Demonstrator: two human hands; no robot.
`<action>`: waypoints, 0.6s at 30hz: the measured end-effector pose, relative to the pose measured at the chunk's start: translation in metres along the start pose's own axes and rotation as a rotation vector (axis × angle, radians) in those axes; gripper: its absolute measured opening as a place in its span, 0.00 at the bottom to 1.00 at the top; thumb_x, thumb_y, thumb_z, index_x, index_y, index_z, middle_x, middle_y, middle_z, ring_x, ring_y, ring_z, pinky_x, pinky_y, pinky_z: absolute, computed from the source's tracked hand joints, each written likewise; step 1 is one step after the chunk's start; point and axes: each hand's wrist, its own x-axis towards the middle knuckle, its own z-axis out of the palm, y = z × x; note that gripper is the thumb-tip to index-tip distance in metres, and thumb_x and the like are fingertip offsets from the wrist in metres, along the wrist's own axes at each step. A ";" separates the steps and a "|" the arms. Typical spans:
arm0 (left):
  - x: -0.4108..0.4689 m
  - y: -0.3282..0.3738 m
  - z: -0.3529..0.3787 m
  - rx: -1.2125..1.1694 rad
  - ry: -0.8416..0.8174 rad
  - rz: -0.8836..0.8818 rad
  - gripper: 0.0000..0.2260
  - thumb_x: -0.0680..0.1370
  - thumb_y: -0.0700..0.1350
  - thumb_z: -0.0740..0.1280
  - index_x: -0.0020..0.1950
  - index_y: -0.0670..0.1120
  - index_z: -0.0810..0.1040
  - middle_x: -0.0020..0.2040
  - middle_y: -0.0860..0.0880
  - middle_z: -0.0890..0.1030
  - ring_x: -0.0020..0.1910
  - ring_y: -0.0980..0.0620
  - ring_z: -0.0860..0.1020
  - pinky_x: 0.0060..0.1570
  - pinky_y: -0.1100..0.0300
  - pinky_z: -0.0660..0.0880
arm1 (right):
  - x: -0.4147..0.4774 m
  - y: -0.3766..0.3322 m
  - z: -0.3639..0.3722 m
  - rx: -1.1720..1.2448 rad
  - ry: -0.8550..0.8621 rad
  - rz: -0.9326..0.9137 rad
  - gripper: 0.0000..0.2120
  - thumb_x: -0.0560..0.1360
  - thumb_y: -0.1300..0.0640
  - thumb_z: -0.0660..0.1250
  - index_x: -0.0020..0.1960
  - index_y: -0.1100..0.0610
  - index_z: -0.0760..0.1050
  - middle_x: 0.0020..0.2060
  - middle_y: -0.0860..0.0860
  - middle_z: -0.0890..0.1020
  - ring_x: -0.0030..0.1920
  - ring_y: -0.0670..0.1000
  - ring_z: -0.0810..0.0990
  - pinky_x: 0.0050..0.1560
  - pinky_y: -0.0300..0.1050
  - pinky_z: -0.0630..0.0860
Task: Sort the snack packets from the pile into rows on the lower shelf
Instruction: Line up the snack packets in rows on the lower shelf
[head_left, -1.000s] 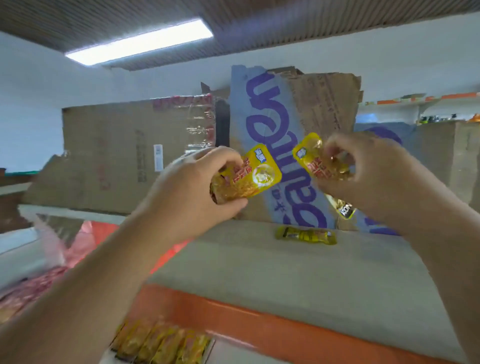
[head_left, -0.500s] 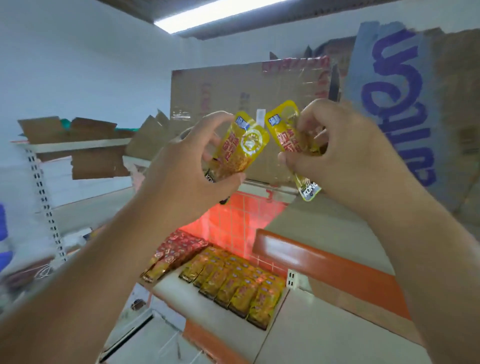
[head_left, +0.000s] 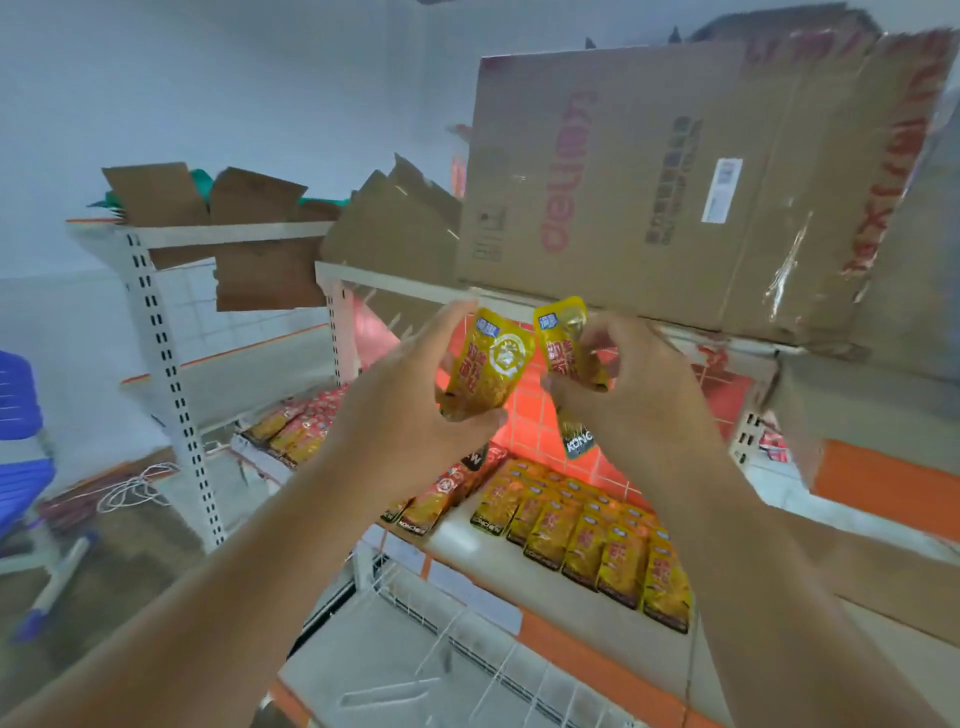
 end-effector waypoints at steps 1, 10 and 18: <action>-0.002 -0.012 0.007 -0.011 -0.030 -0.020 0.43 0.66 0.68 0.73 0.77 0.74 0.54 0.51 0.63 0.76 0.47 0.63 0.78 0.43 0.57 0.76 | -0.004 0.008 0.012 -0.010 -0.005 0.037 0.16 0.68 0.46 0.78 0.48 0.44 0.72 0.47 0.41 0.79 0.47 0.37 0.75 0.39 0.30 0.66; -0.017 -0.088 0.116 0.022 -0.260 -0.158 0.43 0.71 0.67 0.73 0.79 0.69 0.52 0.66 0.54 0.78 0.62 0.49 0.79 0.57 0.51 0.77 | -0.043 0.104 0.098 -0.202 -0.143 0.381 0.20 0.70 0.42 0.76 0.54 0.39 0.67 0.49 0.42 0.75 0.47 0.49 0.77 0.45 0.48 0.75; -0.017 -0.151 0.205 0.140 -0.447 -0.240 0.42 0.72 0.69 0.69 0.79 0.66 0.49 0.62 0.51 0.80 0.59 0.46 0.80 0.52 0.53 0.76 | -0.047 0.190 0.186 -0.331 -0.316 0.620 0.24 0.72 0.39 0.70 0.62 0.49 0.72 0.55 0.51 0.77 0.53 0.56 0.81 0.47 0.50 0.77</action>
